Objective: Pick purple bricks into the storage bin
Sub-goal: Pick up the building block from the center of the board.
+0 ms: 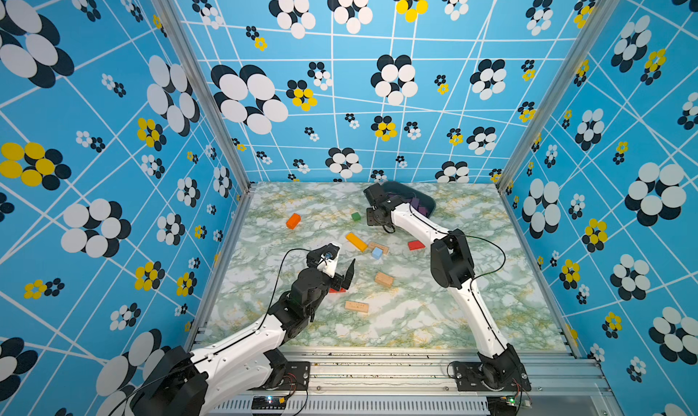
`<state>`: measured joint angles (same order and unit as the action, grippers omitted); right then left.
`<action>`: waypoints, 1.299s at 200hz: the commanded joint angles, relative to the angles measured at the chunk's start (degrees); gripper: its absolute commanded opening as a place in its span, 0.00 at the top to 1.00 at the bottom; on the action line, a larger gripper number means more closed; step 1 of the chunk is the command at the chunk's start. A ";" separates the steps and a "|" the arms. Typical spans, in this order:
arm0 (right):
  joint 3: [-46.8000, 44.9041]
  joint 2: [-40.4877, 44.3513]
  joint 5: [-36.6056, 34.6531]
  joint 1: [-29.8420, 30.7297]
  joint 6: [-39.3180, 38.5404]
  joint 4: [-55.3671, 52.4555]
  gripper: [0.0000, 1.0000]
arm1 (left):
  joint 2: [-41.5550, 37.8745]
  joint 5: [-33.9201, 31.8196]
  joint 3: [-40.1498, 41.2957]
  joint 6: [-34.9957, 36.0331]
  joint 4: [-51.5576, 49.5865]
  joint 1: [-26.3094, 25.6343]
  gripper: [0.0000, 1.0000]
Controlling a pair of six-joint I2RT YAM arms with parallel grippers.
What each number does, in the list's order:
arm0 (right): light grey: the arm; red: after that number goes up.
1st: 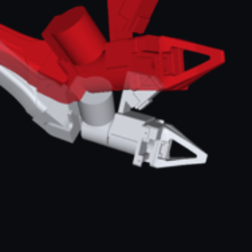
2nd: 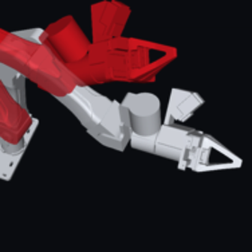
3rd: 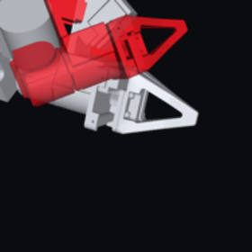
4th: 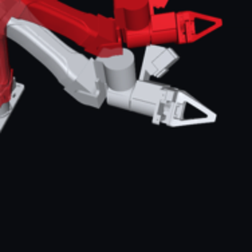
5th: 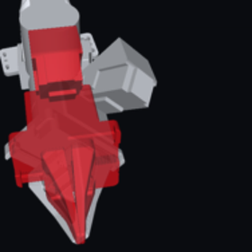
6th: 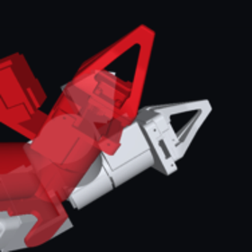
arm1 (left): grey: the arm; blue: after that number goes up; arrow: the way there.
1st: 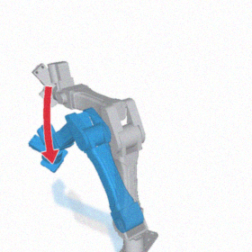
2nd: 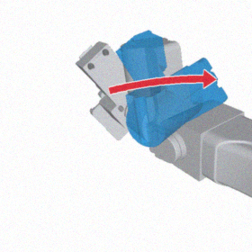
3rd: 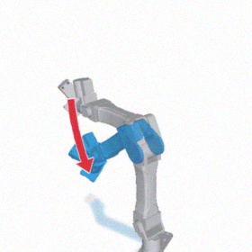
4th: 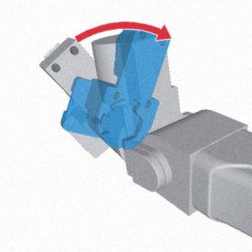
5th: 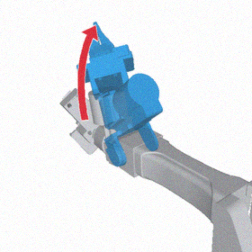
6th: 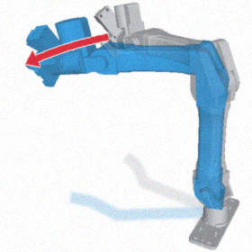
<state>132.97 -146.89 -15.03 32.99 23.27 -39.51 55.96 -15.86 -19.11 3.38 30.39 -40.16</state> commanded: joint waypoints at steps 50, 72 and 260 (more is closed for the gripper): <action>6.11 -4.18 -0.11 -0.13 -0.45 -4.09 0.51 | 0.32 -0.11 0.09 -1.00 1.07 -0.17 0.01; 7.16 -4.75 0.06 -0.23 -0.67 -4.00 0.52 | 0.38 -0.14 0.04 -1.00 0.98 -0.18 0.01; -0.45 1.31 4.04 0.03 -3.49 3.79 0.77 | 2.18 -0.48 -0.49 -0.56 0.90 -0.18 0.00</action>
<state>138.12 -151.61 -12.71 32.84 21.17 -38.87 57.71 -15.90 -19.11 3.38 30.39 -40.16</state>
